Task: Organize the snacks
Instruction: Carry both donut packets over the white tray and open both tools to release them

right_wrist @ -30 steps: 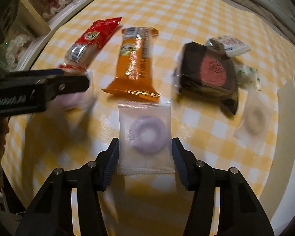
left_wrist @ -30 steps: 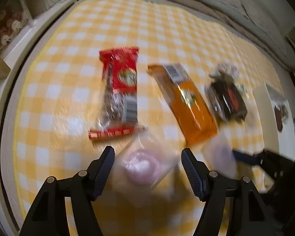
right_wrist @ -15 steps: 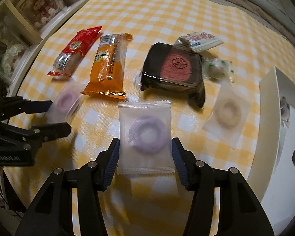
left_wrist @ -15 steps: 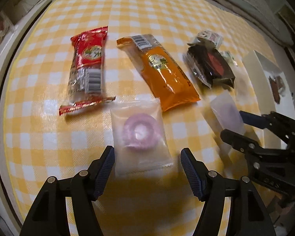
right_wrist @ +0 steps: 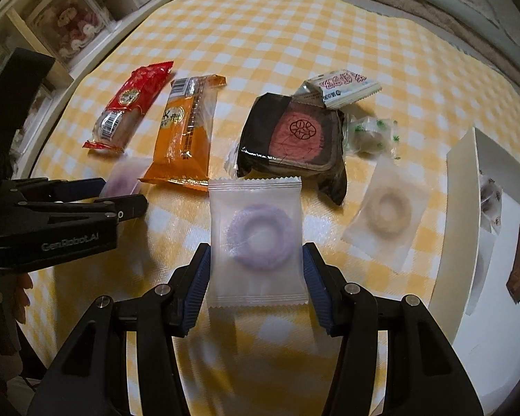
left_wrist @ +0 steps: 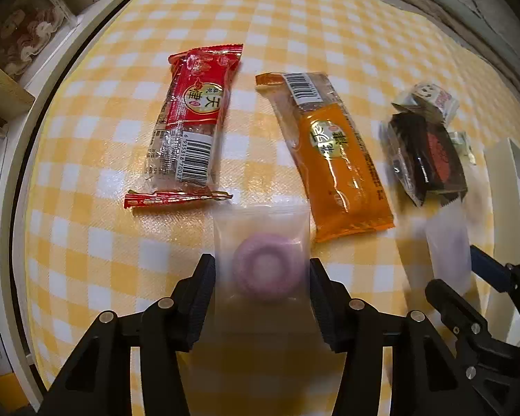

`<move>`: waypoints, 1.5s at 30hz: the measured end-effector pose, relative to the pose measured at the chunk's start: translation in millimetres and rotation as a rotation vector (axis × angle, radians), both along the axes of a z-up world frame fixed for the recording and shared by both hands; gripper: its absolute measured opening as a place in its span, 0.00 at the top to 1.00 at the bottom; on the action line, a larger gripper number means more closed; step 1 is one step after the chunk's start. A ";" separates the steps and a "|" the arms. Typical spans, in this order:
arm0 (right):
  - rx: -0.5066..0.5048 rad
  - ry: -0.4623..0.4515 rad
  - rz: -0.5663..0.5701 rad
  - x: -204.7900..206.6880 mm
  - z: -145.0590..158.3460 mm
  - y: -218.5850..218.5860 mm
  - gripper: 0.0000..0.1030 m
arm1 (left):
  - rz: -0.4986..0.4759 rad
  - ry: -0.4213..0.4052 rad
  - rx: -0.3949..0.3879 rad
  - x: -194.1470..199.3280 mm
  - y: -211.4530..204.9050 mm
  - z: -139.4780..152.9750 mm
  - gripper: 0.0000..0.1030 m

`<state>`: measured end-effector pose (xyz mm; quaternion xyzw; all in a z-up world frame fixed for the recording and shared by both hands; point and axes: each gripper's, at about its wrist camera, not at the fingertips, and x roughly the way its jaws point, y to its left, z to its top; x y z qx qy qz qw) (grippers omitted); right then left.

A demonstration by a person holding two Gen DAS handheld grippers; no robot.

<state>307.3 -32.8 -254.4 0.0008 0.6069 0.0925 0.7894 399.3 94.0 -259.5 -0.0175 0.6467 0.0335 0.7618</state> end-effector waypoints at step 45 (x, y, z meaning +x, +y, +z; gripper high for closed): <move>-0.010 -0.353 -0.240 -83.1 140.6 -177.7 0.49 | -0.202 -0.459 -0.210 -97.0 -132.2 168.9 0.52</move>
